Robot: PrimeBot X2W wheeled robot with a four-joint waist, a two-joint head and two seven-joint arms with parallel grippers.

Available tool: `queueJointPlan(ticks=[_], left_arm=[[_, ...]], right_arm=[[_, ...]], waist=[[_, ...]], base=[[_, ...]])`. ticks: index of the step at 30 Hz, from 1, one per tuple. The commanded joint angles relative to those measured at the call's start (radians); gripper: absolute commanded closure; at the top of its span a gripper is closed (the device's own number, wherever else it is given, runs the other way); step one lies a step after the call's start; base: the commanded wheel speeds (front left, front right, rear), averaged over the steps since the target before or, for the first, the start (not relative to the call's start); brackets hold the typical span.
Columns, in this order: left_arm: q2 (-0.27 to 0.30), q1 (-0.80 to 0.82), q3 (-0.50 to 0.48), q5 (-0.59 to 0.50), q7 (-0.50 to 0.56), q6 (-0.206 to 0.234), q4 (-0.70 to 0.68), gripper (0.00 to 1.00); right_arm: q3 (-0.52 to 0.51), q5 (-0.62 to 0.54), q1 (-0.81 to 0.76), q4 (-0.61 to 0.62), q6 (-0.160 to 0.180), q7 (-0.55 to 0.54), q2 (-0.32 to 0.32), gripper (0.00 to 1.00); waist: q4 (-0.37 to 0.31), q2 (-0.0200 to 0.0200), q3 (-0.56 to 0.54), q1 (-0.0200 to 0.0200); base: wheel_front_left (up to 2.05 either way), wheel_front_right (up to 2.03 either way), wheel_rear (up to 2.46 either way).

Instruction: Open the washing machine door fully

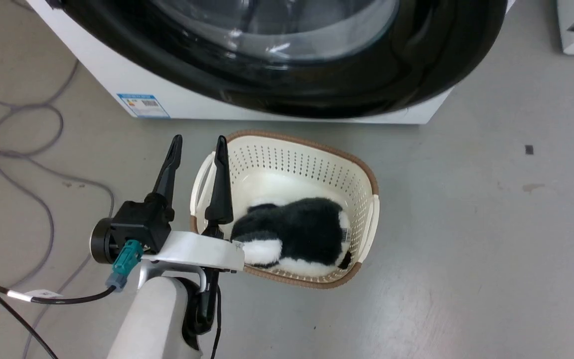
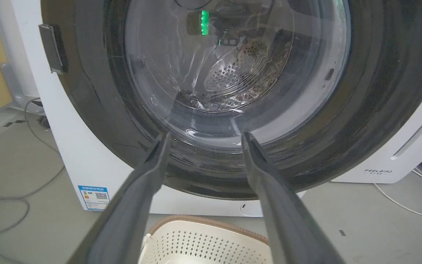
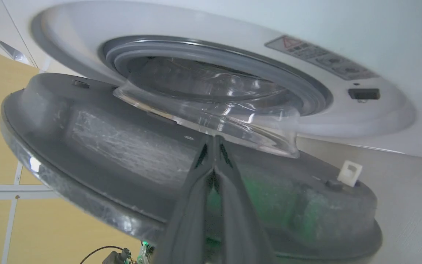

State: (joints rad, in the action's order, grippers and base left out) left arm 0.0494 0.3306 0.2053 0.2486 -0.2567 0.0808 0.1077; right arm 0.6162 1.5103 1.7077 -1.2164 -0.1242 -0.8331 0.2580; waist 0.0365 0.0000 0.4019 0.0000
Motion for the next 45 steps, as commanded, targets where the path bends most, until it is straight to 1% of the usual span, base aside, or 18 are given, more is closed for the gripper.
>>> queueJointPlan(ticks=[1,8,13,14,23,24,26,27,32,36,40,41,43,45], left_arm=[[0.001,0.0,-0.002,0.002,-0.005,0.002,0.008,0.0],[0.001,-0.032,-0.004,0.002,-0.005,-0.003,0.04,0.0],[0.006,-0.058,-0.011,0.0,-0.005,-0.004,0.055,0.0],[0.01,-0.074,-0.013,-0.001,-0.005,-0.006,0.063,0.0],[0.014,-0.113,-0.004,0.002,-0.005,-0.007,0.085,0.0],[0.014,-0.113,-0.004,0.002,-0.005,-0.007,0.085,0.0],[0.015,-0.122,-0.002,0.004,-0.005,-0.007,0.088,0.0],[0.016,-0.135,0.003,0.004,-0.004,-0.005,0.091,0.0],[0.023,-0.152,0.006,0.007,0.0,-0.002,0.087,0.0],[0.031,-0.162,0.01,0.008,0.005,0.0,0.083,0.0],[0.04,-0.168,0.014,0.006,0.011,0.002,0.077,0.0],[0.046,-0.17,0.017,0.004,0.016,0.003,0.073,0.0],[0.049,-0.171,0.02,0.002,0.018,0.004,0.07,0.0],[0.053,-0.173,0.023,0.002,0.021,0.005,0.067,0.0]], right_arm=[[0.007,0.009,-0.047,0.018,-0.007,-0.024,-0.002,1.0],[0.016,0.024,-0.18,0.09,-0.007,-0.08,-0.001,1.0],[0.019,0.043,-0.285,0.164,-0.007,-0.117,-0.002,1.0],[0.019,0.058,-0.351,0.216,-0.007,-0.134,-0.001,1.0],[0.026,0.108,-0.551,0.386,-0.007,-0.179,-0.002,1.0],[0.026,0.108,-0.551,0.386,-0.007,-0.179,-0.002,1.0],[0.028,0.123,-0.59,0.425,-0.007,-0.187,-0.006,1.0],[0.038,0.14,-0.646,0.485,-0.007,-0.195,-0.013,1.0],[0.066,0.164,-0.727,0.598,-0.007,-0.206,-0.024,1.0],[0.095,0.183,-0.783,0.684,-0.007,-0.206,-0.024,1.0],[0.123,0.199,-0.822,0.738,-0.007,-0.192,-0.015,1.0],[0.138,0.215,-0.843,0.761,-0.007,-0.175,-0.002,1.0],[0.135,0.235,-0.858,0.77,-0.007,-0.148,0.005,1.0],[0.114,0.243,-0.873,0.782,-0.007,-0.075,0.013,1.0]], waist=[[-0.003,0.0,-0.018,0.0],[-0.006,0.0,-0.081,0.0],[-0.006,0.0,-0.125,0.0],[-0.005,0.0,-0.15,0.0],[0.002,0.0,-0.22,0.0],[0.002,0.0,-0.22,0.0],[0.003,0.0,-0.231,0.0],[0.005,0.0,-0.248,0.0],[0.005,0.0,-0.262,0.0],[0.006,0.0,-0.266,0.0],[0.01,0.0,-0.266,0.0],[0.014,0.0,-0.267,0.0],[0.016,0.0,-0.269,0.0],[0.017,0.0,-0.272,0.0]], base=[[0.0,0.0,0.0],[0.0,0.0,0.0],[0.0,0.0,0.0],[0.0,0.0,0.0],[0.0,0.0,0.0],[0.0,0.0,0.0],[0.0,0.0,0.0],[0.0,0.0,0.0],[0.0,0.0,0.0],[0.0,0.0,0.0],[0.0,0.0,0.0],[0.0,0.0,0.0],[0.0,0.0,0.0],[0.0,0.0,0.0]])
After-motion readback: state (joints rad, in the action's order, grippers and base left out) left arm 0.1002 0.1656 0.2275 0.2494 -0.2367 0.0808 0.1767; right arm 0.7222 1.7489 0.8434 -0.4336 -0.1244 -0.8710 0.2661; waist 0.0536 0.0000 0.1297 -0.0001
